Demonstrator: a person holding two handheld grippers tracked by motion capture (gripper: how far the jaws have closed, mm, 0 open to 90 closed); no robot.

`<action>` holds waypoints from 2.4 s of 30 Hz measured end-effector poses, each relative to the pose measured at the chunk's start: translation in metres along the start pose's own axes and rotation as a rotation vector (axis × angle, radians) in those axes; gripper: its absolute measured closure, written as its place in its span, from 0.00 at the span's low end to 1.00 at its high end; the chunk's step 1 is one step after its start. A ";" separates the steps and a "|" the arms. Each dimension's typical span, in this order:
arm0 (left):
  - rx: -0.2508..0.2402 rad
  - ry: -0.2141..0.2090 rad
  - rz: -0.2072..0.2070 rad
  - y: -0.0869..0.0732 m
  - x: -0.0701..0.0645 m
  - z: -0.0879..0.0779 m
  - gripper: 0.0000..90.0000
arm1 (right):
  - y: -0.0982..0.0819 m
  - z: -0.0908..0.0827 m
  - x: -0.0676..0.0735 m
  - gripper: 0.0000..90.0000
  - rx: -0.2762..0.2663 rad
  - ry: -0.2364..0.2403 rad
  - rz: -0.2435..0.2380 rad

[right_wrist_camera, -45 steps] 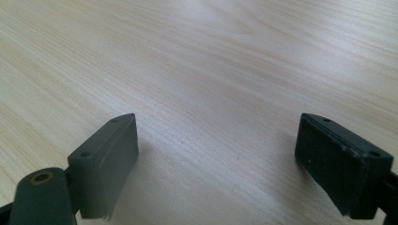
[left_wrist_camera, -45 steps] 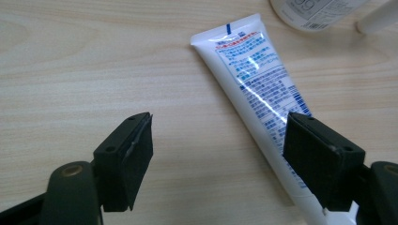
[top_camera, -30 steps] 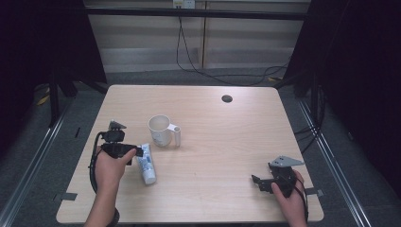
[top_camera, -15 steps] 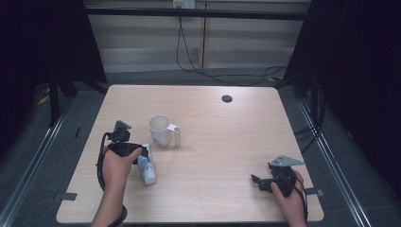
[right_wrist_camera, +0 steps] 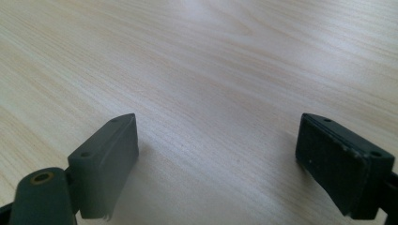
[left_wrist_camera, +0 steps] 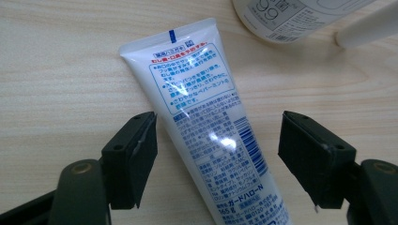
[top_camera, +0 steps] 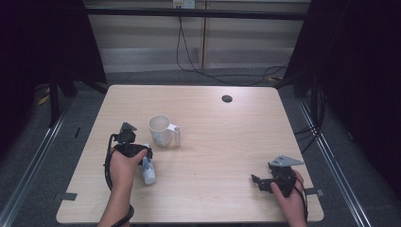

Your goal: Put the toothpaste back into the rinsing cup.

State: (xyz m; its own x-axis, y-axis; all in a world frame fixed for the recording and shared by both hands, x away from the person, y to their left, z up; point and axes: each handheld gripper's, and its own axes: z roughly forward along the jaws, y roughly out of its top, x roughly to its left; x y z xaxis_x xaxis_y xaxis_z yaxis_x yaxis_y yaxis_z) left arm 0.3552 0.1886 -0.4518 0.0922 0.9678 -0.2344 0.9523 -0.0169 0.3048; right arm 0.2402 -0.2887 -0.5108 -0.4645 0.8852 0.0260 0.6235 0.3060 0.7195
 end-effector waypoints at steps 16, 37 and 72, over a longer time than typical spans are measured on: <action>0.005 0.048 -0.006 0.001 -0.002 0.012 0.38 | 0.000 0.000 0.000 0.15 0.002 0.002 -0.006; 0.031 0.074 0.010 0.001 -0.014 0.018 0.60 | 0.000 0.000 0.000 0.15 0.001 0.006 -0.009; -0.196 -0.031 0.073 -0.005 0.011 -0.037 0.76 | 0.000 0.000 0.000 0.15 -0.001 0.008 -0.016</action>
State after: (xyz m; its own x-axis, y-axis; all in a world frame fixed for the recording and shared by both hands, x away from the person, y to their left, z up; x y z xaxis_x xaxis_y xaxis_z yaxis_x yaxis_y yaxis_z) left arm 0.3407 0.2088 -0.4218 0.1709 0.9575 -0.2324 0.8683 -0.0348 0.4949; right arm 0.2399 -0.2886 -0.5109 -0.4795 0.8773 0.0197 0.6150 0.3200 0.7207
